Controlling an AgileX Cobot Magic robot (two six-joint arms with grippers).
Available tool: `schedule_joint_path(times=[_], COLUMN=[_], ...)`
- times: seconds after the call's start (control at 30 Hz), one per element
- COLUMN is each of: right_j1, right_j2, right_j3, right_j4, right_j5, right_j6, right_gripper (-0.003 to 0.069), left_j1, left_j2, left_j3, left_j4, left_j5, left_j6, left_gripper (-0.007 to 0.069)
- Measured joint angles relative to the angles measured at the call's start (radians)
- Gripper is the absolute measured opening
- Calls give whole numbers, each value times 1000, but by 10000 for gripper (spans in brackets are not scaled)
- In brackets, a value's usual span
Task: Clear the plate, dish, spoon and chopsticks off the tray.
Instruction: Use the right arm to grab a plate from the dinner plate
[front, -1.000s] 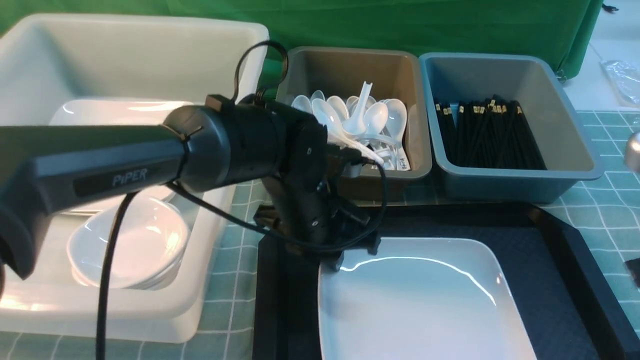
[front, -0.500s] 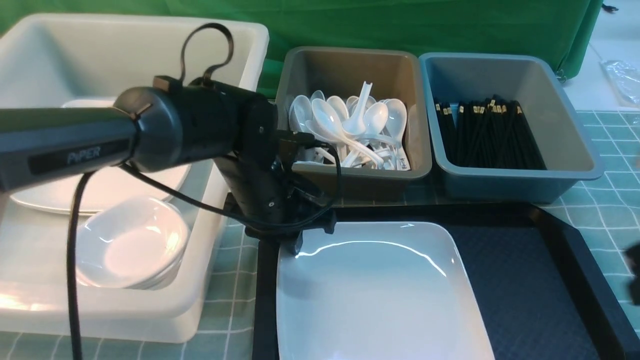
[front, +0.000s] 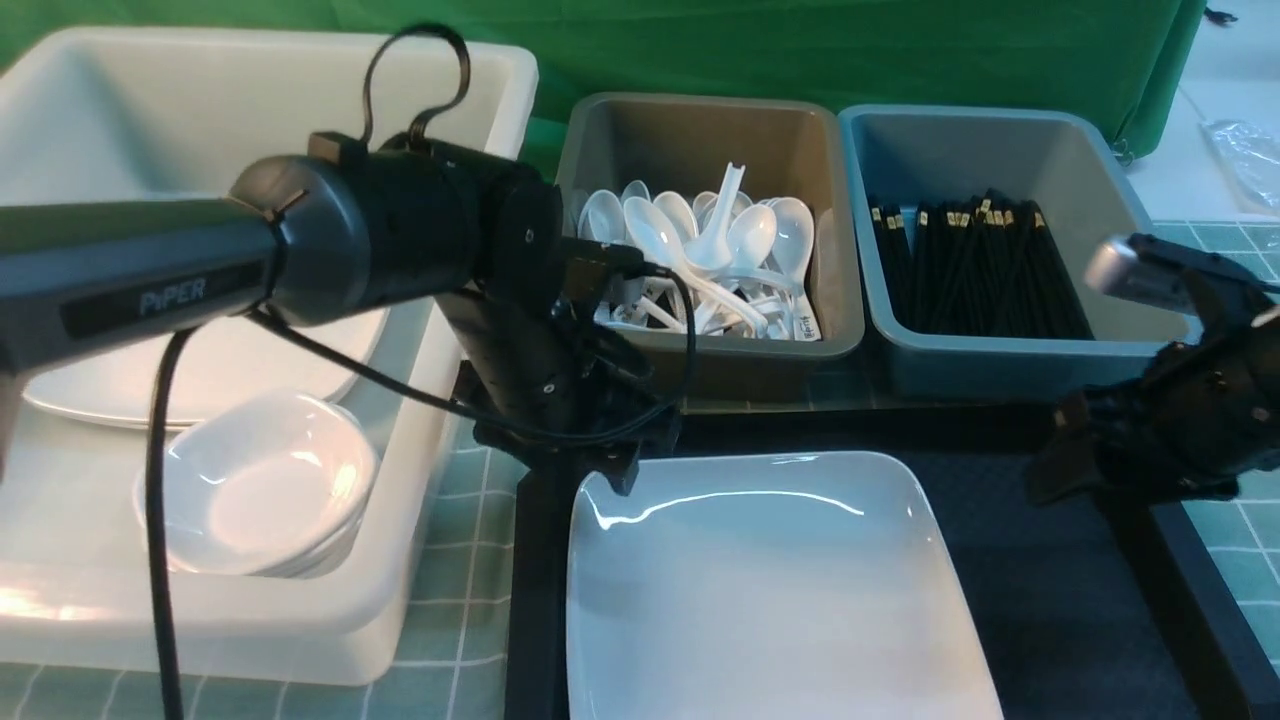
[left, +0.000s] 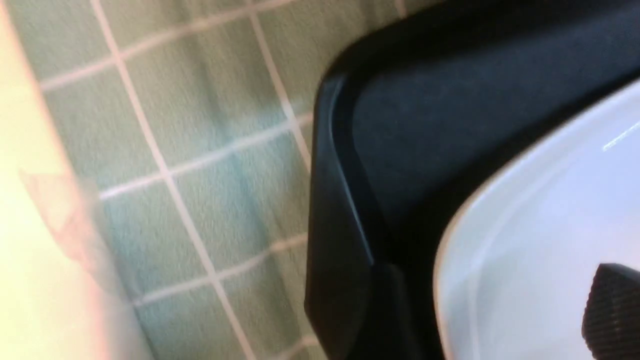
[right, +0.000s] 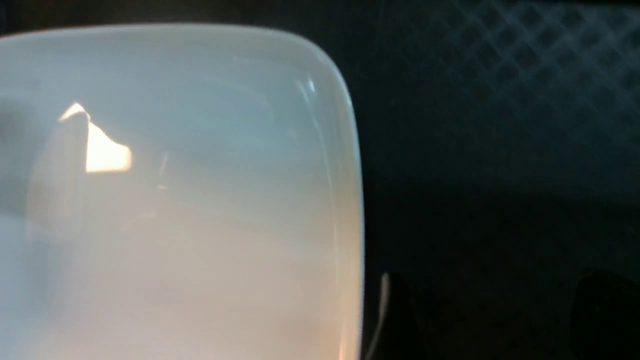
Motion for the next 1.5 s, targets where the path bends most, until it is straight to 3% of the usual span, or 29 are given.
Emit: schedule_joint_path(times=[0.1,0.17,0.23,0.3,0.47,0.77,1.03,1.13,1.17,1.2,1.5], right_j1=[31,59,90,116,143,169,184,207,218,223,215], right_j2=[67,106,153,205,259,275,332,336,338,338,302], right_j3=[-50,-76,-105,-133,-169,-181,-187,-189,-189,-190,-187], right_j4=[6,8,9,9,8,8,10,10,13,13,13], right_j5=[-6,-28,-56,-70,-84,-149,-152,-153,-154,-154,-118], right_j6=[-28,-42,-49,-51,-51,-51,-53,-79,-94,-105,-97], right_gripper=[483,484,484,484,485,485,465,384,307,275,248], left_j1=[-1,-1,-3,-3,-3,-3,-3,-3,-3,-3,-3], left_j2=[8,0,-31,-82,-110,-132,-353,-419,-444,-461,-554], left_j3=[-52,-73,-78,-90,-97,-97,-97,-97,-97,-97,-97], left_j4=[-10,-20,-26,-38,-133,-297,-300,-280,-263,-244,-37], left_j5=[93,136,151,149,111,79,107,127,139,147,206], left_j6=[0,0,0,15,60,142,151,152,140,126,27], left_gripper=[535,474,344,148,21,8,8,8,8,8,9])
